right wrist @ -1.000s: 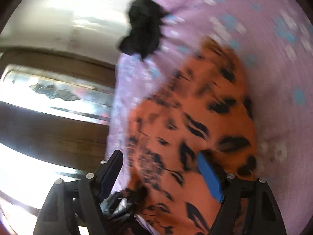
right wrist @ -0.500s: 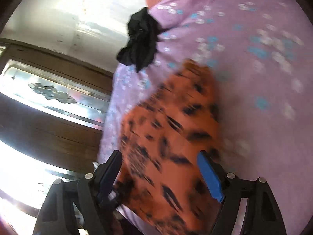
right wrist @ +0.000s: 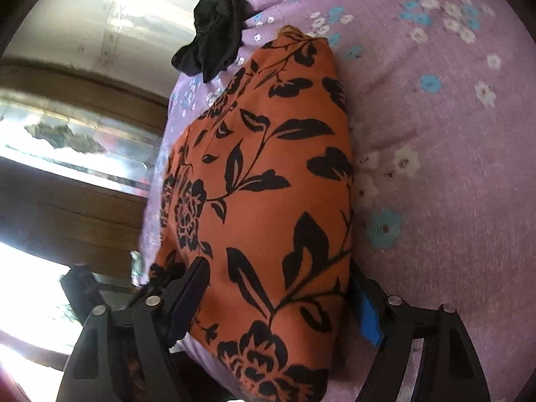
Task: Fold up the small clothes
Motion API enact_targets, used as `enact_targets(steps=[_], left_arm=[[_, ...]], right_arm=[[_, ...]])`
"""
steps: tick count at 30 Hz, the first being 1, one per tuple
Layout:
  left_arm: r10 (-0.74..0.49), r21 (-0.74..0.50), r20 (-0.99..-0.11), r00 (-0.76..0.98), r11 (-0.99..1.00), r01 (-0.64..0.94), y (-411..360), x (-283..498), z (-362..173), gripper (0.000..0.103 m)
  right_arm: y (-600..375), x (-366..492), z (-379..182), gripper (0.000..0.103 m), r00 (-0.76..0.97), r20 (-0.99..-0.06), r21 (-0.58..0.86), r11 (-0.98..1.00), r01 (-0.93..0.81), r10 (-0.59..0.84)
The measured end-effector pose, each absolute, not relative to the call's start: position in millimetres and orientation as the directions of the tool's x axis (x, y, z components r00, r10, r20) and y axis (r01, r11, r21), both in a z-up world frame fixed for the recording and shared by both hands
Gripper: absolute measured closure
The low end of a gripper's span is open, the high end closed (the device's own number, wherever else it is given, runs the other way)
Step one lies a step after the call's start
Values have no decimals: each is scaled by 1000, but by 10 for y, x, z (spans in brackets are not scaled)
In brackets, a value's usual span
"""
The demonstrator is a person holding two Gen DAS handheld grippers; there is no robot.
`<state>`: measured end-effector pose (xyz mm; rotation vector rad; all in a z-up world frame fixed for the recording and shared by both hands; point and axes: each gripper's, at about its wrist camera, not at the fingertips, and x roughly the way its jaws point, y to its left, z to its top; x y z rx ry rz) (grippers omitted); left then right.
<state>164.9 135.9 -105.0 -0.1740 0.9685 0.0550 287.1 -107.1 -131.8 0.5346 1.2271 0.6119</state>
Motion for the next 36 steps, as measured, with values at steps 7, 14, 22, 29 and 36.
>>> enact_targets(steps=[7, 14, 22, 29, 36], left_arm=[[-32, -132, -806, 591, 983, -126, 1358, 1629, -975, 41], [-12, -73, -741, 671, 995, -64, 1126, 1715, -812, 31], [-17, -90, -818, 575, 991, -99, 1128, 1858, -1066, 29], [-18, -98, -819, 574, 989, -108, 1135, 1832, -1071, 28], [-30, -113, -819, 574, 987, -110, 1153, 1834, -1072, 27]], right_arm=[[-884, 2824, -1199, 56, 254, -782, 522, 821, -232, 569], [-888, 2822, -1211, 36, 243, -777, 535, 812, -231, 581], [-1255, 3093, -1429, 55, 190, -653, 737, 672, -63, 733], [-1055, 2972, -1187, 61, 228, -760, 567, 792, -224, 609], [-1426, 3332, -1442, 40, 280, -626, 759, 651, 7, 728]])
